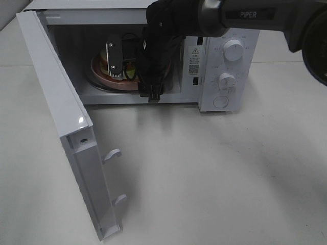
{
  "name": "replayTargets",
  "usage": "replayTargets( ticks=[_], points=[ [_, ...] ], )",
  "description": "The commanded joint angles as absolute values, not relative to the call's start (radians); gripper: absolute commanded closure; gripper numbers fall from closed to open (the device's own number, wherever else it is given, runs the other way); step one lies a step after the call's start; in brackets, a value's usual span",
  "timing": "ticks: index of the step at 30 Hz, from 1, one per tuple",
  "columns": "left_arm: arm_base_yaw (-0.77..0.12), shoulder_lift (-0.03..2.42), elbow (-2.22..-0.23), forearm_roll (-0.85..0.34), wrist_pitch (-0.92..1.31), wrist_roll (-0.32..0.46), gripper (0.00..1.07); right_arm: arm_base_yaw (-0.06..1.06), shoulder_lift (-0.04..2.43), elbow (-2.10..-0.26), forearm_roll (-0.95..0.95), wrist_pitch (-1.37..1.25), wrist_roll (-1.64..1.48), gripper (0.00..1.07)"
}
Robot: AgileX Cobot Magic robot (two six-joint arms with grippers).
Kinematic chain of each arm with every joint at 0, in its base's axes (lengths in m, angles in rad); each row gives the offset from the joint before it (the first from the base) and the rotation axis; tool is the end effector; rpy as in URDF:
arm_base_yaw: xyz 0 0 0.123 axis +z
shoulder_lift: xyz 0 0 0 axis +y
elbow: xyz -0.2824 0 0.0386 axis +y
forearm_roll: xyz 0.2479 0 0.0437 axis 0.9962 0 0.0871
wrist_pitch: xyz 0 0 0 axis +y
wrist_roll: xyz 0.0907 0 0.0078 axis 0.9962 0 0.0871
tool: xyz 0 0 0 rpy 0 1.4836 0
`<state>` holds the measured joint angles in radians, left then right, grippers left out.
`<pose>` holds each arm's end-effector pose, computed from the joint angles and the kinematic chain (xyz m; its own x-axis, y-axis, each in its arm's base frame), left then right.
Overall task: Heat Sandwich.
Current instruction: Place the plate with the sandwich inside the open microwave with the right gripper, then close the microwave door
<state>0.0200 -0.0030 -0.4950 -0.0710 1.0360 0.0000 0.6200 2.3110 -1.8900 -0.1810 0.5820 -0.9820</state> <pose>-0.0037 -0.0056 0.2779 -0.4356 -0.0449 -0.8990 0.0192 0.9981 -0.0591 0.4274 0.2940 0.1725 0.2073 -0.9597 -0.1897 -0.8051 -0.0572 -0.5903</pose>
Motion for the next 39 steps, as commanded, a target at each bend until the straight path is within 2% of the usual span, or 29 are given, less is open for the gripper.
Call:
replayTargets(
  ticks=[1, 18, 39],
  points=[
    [0.022, -0.031, -0.493, -0.071, 1.027, 0.0, 0.03, 0.619, 2.28, -1.854, -0.177, 0.566, -0.962, 0.32],
    [0.022, -0.031, -0.493, -0.071, 1.027, 0.0, 0.03, 0.62, 2.063, -1.505, -0.175, 0.424, -0.965, 0.32],
    [0.022, -0.031, -0.493, -0.071, 1.027, 0.0, 0.03, 0.62, 1.758, -1.202, -0.176, 0.396, -0.833, 0.32]
  ],
)
